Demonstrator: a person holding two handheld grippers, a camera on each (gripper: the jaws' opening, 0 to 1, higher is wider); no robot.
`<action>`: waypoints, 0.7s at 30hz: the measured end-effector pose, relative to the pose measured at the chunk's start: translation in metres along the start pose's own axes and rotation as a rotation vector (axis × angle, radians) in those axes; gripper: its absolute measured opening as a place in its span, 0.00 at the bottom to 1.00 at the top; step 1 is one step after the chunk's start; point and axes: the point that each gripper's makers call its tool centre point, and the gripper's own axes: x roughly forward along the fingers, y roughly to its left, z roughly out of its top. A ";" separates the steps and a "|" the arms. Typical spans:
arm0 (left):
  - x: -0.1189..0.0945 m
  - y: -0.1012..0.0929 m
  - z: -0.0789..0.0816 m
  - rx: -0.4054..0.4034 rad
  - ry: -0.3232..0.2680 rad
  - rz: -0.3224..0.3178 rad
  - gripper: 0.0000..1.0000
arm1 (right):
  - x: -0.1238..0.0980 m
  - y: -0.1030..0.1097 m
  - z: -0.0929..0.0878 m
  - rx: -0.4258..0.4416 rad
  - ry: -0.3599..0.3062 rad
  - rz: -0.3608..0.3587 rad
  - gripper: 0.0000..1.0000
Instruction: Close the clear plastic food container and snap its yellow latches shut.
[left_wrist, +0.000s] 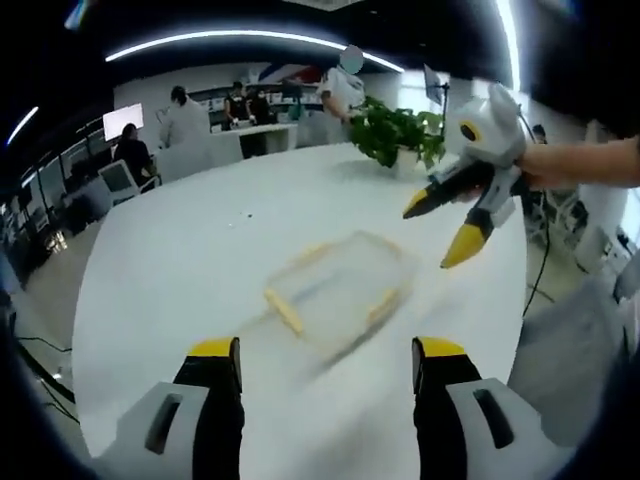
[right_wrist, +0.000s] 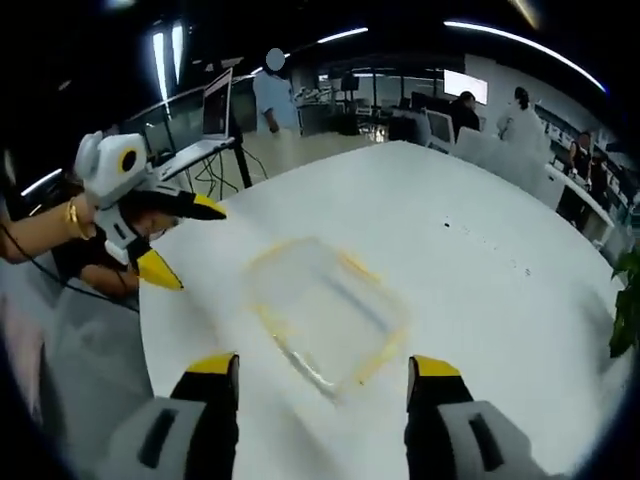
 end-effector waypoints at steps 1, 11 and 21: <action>-0.003 -0.001 0.001 0.000 -0.010 0.002 0.68 | -0.001 0.001 -0.001 0.007 -0.007 -0.006 0.67; -0.037 -0.003 0.001 -0.018 -0.100 0.071 0.71 | -0.024 0.019 -0.003 0.084 -0.113 -0.051 0.68; -0.058 -0.006 -0.009 -0.076 -0.167 0.097 0.72 | -0.039 0.037 -0.019 0.160 -0.192 -0.064 0.68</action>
